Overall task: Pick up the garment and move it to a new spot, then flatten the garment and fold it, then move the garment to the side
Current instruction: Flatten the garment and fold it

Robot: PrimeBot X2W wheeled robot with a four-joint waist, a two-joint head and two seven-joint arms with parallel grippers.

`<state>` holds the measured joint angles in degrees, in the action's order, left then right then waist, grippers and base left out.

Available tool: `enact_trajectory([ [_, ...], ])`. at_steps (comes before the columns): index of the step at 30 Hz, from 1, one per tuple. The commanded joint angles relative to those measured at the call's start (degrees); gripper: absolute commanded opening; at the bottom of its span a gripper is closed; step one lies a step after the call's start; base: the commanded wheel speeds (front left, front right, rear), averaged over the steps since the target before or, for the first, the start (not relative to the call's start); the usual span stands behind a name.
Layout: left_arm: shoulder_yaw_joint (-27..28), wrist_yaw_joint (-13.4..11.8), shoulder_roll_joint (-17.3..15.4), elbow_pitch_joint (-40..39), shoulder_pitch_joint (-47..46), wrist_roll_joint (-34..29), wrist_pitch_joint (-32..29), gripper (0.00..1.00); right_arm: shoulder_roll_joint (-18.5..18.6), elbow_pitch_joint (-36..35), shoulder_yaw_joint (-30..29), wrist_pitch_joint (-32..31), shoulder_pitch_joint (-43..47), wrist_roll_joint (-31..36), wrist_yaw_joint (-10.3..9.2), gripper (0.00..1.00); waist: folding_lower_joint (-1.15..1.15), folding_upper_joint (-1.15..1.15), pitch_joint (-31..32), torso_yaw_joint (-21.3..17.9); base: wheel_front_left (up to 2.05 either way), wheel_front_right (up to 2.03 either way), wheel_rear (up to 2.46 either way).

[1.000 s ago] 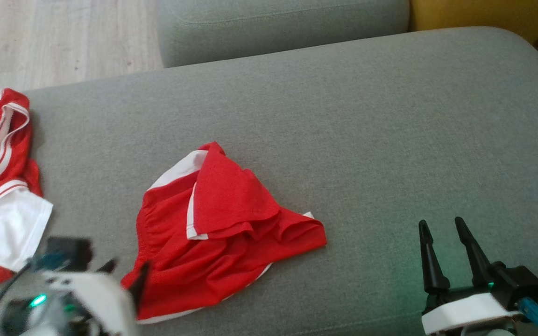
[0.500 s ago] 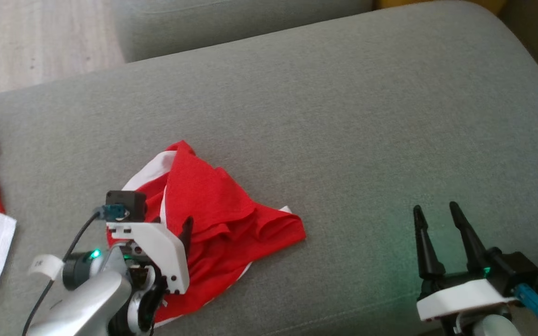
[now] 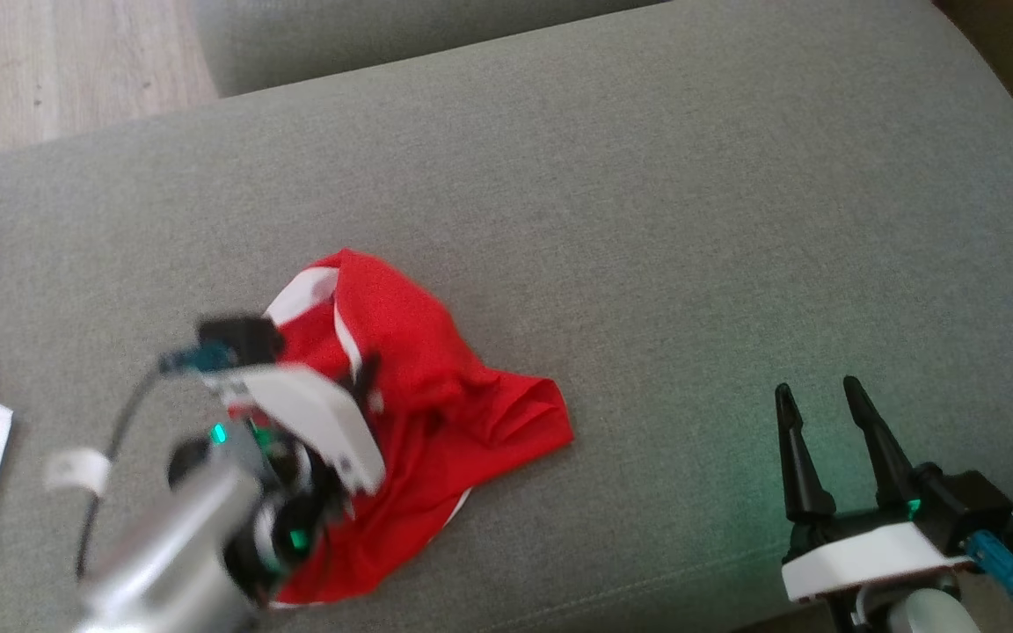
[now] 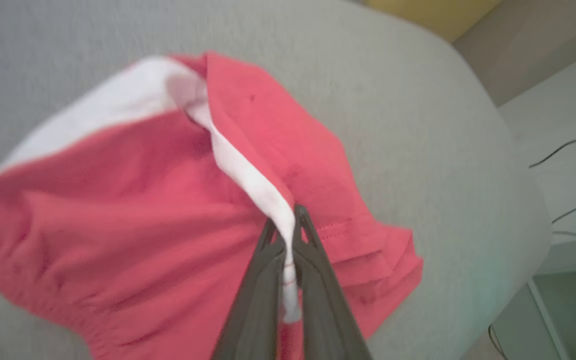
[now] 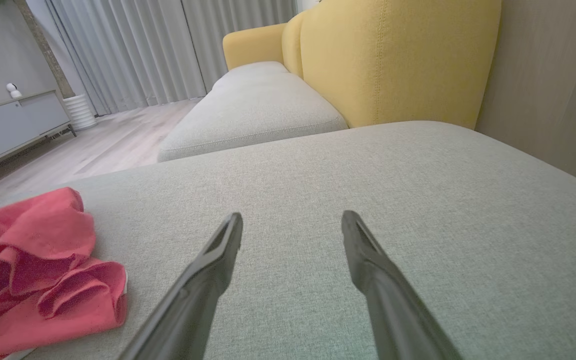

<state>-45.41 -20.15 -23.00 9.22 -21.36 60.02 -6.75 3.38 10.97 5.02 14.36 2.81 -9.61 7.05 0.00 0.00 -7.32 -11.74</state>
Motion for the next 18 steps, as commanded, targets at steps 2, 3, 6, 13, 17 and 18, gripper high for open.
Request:
enact_trajectory([
  [2,6.14,-0.40,-1.01,-0.08,-8.46,-0.38,2.82,0.00,0.63,-1.57,1.52,0.63,-2.92,-0.58,0.44,1.00,0.00,0.00,-0.37,-0.29,0.00,0.00,0.00],
  [3,7.40,-0.41,-0.70,0.98,-9.91,0.07,3.28,0.00,0.63,-1.48,1.71,0.63,-3.14,-0.61,0.44,1.00,0.00,0.00,-0.45,-0.55,0.00,0.00,0.00],
  [6,10.13,-0.48,-0.87,5.58,-14.76,-0.14,4.62,0.00,0.51,-1.21,2.47,0.63,-4.07,-0.94,0.44,1.00,0.00,0.00,-0.92,-1.90,0.00,0.00,0.00],
  [13,11.77,-2.43,-2.50,19.12,-22.76,-4.35,8.35,0.00,0.04,-0.71,2.87,0.63,-4.97,-1.74,0.44,1.00,0.00,0.00,-2.13,-5.47,0.00,0.00,0.00],
  [17,10.98,-4.54,-3.26,25.93,-24.02,-6.88,10.07,0.31,-0.14,-0.66,2.43,0.63,-4.82,-2.00,0.44,1.00,0.00,0.00,-2.68,-6.89,0.00,0.00,0.00],
  [18,11.17,-5.10,-3.21,27.03,-24.16,-7.40,11.50,0.64,-0.18,-0.70,2.26,0.63,-4.74,-2.04,0.44,1.00,0.00,0.00,-2.75,-7.03,0.00,0.00,0.00],
])
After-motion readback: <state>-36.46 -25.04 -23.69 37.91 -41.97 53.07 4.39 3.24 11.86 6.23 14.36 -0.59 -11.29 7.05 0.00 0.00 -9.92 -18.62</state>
